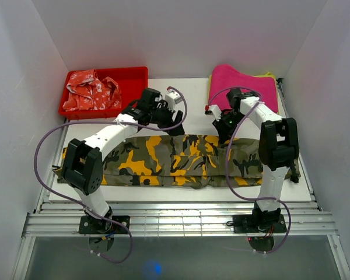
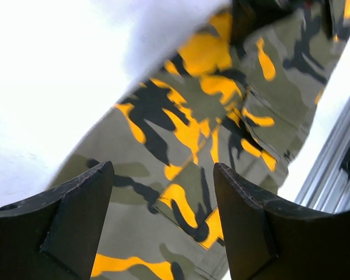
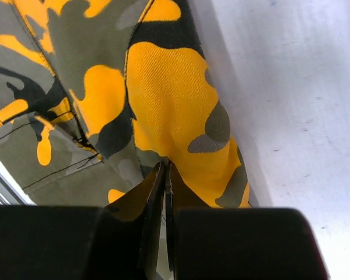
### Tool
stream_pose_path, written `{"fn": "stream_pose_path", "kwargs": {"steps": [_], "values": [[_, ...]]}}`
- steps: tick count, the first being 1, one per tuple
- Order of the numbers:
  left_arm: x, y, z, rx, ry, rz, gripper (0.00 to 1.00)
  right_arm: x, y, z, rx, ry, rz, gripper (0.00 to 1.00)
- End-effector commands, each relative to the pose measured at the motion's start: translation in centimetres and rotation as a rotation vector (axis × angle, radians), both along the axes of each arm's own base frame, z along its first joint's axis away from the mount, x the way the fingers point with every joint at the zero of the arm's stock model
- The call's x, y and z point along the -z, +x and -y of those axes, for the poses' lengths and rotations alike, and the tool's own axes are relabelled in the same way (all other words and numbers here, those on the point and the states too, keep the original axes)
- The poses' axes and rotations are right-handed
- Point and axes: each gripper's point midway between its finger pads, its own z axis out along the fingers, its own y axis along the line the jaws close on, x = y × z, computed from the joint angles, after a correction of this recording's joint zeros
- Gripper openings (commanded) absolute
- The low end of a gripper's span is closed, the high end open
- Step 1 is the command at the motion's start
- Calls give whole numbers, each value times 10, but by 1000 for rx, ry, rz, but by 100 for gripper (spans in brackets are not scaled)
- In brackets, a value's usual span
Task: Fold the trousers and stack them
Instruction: Fold the trousers
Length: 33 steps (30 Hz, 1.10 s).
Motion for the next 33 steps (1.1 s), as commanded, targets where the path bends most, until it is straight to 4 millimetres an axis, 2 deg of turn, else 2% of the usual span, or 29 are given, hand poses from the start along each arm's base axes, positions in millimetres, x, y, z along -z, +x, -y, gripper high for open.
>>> {"fn": "stream_pose_path", "kwargs": {"steps": [1, 2, 3, 4, 6, 7, 9, 10, 11, 13, 14, 19, 23, 25, 26, 28, 29, 33], "values": [[-30, 20, 4, -12, -65, 3, 80, -34, -19, -8, -83, 27, 89, 8], [-33, 27, 3, -30, -58, 17, 79, -36, -23, -10, -109, 23, 112, 8], [-45, 34, 7, -52, -81, 17, 79, -39, -26, -9, -121, 20, 133, 8], [-47, 37, 9, -51, -82, 19, 78, -42, -38, -5, -132, 5, 153, 8], [-47, 42, 12, -54, -81, 16, 77, -43, -45, -7, -172, -6, 215, 8], [-50, 44, 13, -57, -89, 21, 77, -40, -59, 0, -185, -31, 230, 8], [-47, 48, 15, -64, -95, 12, 76, -37, -64, -3, -230, -46, 305, 8], [-45, 48, 17, -64, -97, 1, 75, -41, -66, 2, -235, -71, 356, 8], [-45, 49, 18, -60, -101, -1, 74, -21, -84, 7, -264, -103, 327, 8], [-36, 48, 23, -50, -95, -19, 72, -10, -82, 13, -290, -161, 404, 8], [-32, 44, 27, -33, -88, -24, 70, 10, -97, 19, -315, -191, 375, 8], [-6, 23, 49, 38, -52, -75, 69, 40, -103, 22, -338, -248, 389, 8], [14, 6, 69, 98, -47, -141, 71, 52, -104, 16, -346, -262, 391, 8], [15, 3, 77, 114, -67, -177, 73, 57, -106, 18, -352, -283, 400, 8], [26, 0, 82, 125, -65, -210, 74, 58, -104, 16, -354, -282, 420, 8], [26, -6, 92, 153, -91, -255, 75, 63, -107, 16, -359, -288, 407, 8], [34, -11, 97, 169, -88, -281, 76, 66, -109, 17, -360, -293, 399, 8], [42, -26, 113, 226, -108, -327, 76, 69, -110, 18, -357, -297, 401, 8]]}}
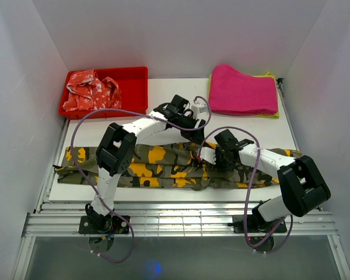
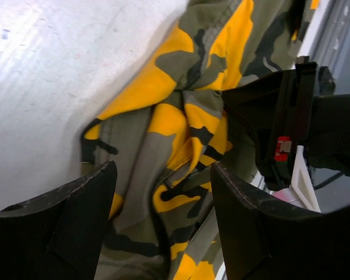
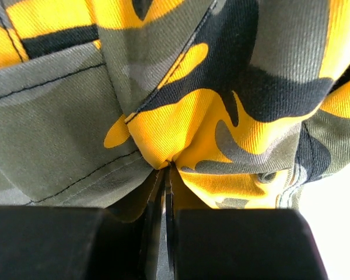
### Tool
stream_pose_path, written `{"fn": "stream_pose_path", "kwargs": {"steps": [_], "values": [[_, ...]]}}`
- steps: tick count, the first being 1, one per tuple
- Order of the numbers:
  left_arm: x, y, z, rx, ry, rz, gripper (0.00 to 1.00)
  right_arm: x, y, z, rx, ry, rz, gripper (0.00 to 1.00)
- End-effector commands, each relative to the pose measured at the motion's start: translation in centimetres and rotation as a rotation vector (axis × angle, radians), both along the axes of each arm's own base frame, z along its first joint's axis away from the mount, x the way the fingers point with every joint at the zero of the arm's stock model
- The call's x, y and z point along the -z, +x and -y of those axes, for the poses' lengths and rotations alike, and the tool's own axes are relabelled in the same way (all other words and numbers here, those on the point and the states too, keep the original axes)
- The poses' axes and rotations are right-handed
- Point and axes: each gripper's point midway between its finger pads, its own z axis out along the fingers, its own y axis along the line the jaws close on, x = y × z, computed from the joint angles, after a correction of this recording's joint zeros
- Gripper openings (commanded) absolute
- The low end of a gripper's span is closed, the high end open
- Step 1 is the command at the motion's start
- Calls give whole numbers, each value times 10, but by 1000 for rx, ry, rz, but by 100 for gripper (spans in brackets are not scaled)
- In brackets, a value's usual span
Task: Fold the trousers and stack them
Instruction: Fold the trousers
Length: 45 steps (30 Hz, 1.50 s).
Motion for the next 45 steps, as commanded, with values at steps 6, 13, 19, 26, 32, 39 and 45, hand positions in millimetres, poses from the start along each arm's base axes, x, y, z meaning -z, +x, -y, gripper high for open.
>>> {"fn": "stream_pose_path", "kwargs": {"steps": [6, 13, 19, 26, 32, 39, 45], "values": [[-27, -35, 42, 133, -194, -161, 76, 23, -1, -3, 8, 1, 0, 8], [-24, -45, 64, 160, -281, -257, 81, 8, 5, -7, 17, 13, 63, 18], [-23, -27, 81, 144, -357, -298, 60, -19, 6, -18, 28, 70, 96, 56], [-41, 3, 67, 118, -432, -256, 23, -82, 1, -31, 83, 244, 117, 70], [-44, 10, 61, 108, -441, -247, 0, -116, -1, -30, 165, 385, -7, 61], [-36, 20, 51, 82, -431, -300, 12, -94, -30, -32, 138, 362, -215, 45], [-36, -10, 33, 64, -381, -329, 54, -102, -11, -12, 251, 392, -161, 48]]}}
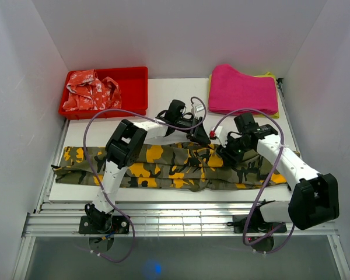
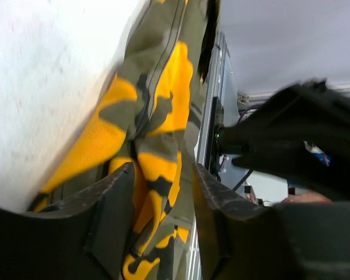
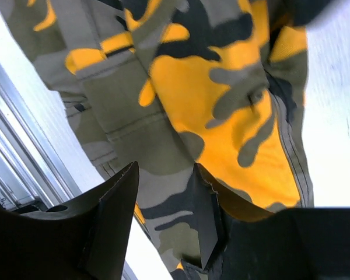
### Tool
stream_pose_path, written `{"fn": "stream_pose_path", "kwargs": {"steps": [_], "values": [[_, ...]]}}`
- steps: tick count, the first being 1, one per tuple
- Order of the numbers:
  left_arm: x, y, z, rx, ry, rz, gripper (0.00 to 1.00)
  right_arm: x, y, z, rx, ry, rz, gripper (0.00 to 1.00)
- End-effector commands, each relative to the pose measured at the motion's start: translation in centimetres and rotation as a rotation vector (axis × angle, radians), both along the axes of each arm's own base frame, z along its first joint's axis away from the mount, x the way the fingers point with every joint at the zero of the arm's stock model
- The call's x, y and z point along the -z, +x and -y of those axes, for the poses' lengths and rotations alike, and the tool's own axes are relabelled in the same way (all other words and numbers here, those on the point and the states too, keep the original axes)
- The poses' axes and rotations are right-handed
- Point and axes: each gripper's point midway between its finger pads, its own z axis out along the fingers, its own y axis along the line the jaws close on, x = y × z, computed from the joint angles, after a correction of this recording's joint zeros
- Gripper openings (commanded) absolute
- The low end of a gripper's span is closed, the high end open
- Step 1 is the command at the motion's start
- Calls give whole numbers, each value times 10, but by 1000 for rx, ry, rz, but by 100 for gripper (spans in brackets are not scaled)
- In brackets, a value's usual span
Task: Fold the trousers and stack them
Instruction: Fold the trousers
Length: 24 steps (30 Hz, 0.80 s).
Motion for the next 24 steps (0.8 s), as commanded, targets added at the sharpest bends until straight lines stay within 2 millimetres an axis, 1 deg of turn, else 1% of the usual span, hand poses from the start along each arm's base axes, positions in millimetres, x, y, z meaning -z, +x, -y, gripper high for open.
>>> {"fn": "stream_pose_path", "kwargs": {"steps": [1, 2, 3, 4, 5, 6, 7, 8, 9, 10, 11, 12, 13, 14, 17, 18, 19, 20, 21, 23, 24], "values": [[-33, -18, -8, 16, -15, 65, 55, -15, 13, 16, 80, 32, 29, 48], [-29, -19, -9, 10, 14, 53, 57, -9, 14, 22, 95, 10, 35, 47], [-26, -18, -9, 4, 26, 54, 57, -8, 20, 26, 110, -1, 52, 47], [-24, -16, -9, -7, 38, 56, 57, -8, 30, 31, 137, 4, 68, 47], [-19, -18, -12, -7, 52, 43, 54, -10, 35, 30, 149, 14, 70, 47], [-19, -21, -14, -3, 46, 48, 52, -16, 49, 27, 160, 24, 76, 47], [-32, -23, -17, -7, 24, 84, 52, -21, 58, 26, 179, 35, 74, 47], [-26, -29, -23, -15, 18, 108, 53, -26, 66, 24, 208, 51, 66, 47], [-31, -32, -26, -21, 6, 141, 55, -42, 83, 20, 222, 76, 97, 48], [-47, -34, -29, -28, -15, 194, 56, -37, 92, 18, 240, 82, 63, 50], [-51, -35, -31, -37, -15, 221, 57, -38, 98, 14, 263, 101, 46, 51], [-50, -36, -35, -36, -10, 249, 59, -36, 104, 11, 272, 110, 27, 52], [-52, -36, -38, -45, 3, 260, 60, -32, 115, 5, 276, 121, -5, 55], [-62, -34, -41, -65, 5, 297, 61, -28, 114, 3, 283, 119, -47, 56], [-64, -30, -52, -88, 42, 350, 63, -7, 123, -2, 309, 112, -135, 57], [-71, -26, -56, -108, 47, 385, 63, -1, 122, -2, 316, 108, -158, 57], [-73, -24, -59, -110, 53, 428, 64, 8, 122, -3, 320, 101, -184, 57], [-69, -24, -66, -113, 87, 424, 64, 10, 122, -4, 322, 98, -195, 57], [-73, -20, -69, -130, 107, 462, 64, 14, 121, -5, 322, 93, -208, 57], [-71, -23, -76, -113, 135, 516, 64, 26, 116, -6, 333, 63, -240, 57], [-73, -21, -79, -127, 151, 549, 64, 31, 114, -8, 330, 54, -254, 57]]}}
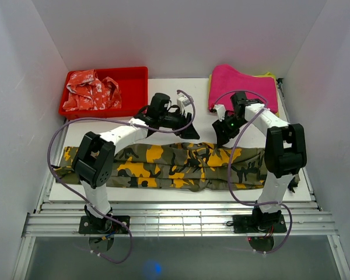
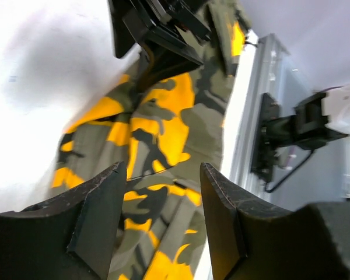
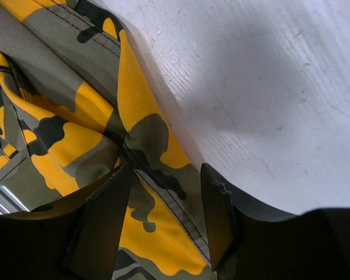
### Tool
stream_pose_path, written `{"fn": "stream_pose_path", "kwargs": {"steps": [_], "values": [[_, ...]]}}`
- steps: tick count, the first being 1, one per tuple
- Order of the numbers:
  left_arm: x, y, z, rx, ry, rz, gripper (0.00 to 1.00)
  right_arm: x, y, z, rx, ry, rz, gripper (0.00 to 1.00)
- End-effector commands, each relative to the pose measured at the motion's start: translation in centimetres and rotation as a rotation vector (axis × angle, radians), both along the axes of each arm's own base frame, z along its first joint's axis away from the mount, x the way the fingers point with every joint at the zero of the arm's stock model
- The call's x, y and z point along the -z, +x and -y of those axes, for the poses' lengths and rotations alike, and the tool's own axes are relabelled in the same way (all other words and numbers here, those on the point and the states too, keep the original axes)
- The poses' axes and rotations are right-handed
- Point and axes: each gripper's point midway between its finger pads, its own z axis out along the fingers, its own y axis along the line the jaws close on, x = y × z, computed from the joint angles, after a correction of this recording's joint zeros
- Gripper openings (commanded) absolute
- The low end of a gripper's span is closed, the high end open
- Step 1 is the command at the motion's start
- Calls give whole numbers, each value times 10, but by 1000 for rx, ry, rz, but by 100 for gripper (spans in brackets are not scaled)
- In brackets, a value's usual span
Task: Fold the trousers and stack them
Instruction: Fold the trousers
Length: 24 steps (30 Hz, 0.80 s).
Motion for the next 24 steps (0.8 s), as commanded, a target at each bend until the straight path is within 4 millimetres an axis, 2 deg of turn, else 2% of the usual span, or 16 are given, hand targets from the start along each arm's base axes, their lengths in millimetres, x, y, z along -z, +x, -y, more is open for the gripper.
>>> {"fn": "stream_pose_path", "kwargs": {"steps": [1, 3, 6, 7, 9, 10, 12, 13, 14, 18, 22, 24], "values": [[-2, 0, -21, -25, 91, 124, 64, -3, -8, -13, 1, 10, -35, 57], [3, -7, -24, 5, 119, 157, 65, 4, -14, -16, -10, -3, -52, 57], [16, -30, -22, 106, 196, 234, 63, 12, -18, -22, -28, -25, -59, 53], [20, -46, -17, 146, 235, 260, 63, 14, -15, -22, -25, -35, -49, 46], [30, -61, -13, 209, 280, 342, 61, 17, -11, -22, -11, -47, -46, 37], [35, -81, -4, 265, 296, 367, 60, 18, -8, -20, -5, -58, -42, 26], [47, -88, -2, 286, 364, 429, 58, 20, -5, -19, -2, -66, -37, 18], [50, -97, 4, 311, 372, 445, 57, 18, -2, -19, -1, -66, -29, 15], [57, -97, 5, 309, 399, 453, 57, 18, -1, -19, 0, -70, -31, 8], [70, -103, 17, 325, 455, 503, 56, 17, 5, -19, -8, -75, -17, 8], [70, -105, 25, 333, 453, 540, 56, 12, 6, -19, -10, -82, -17, 10], [70, -104, 24, 330, 456, 542, 56, 1, 8, -20, -4, -69, -9, 36]]}}
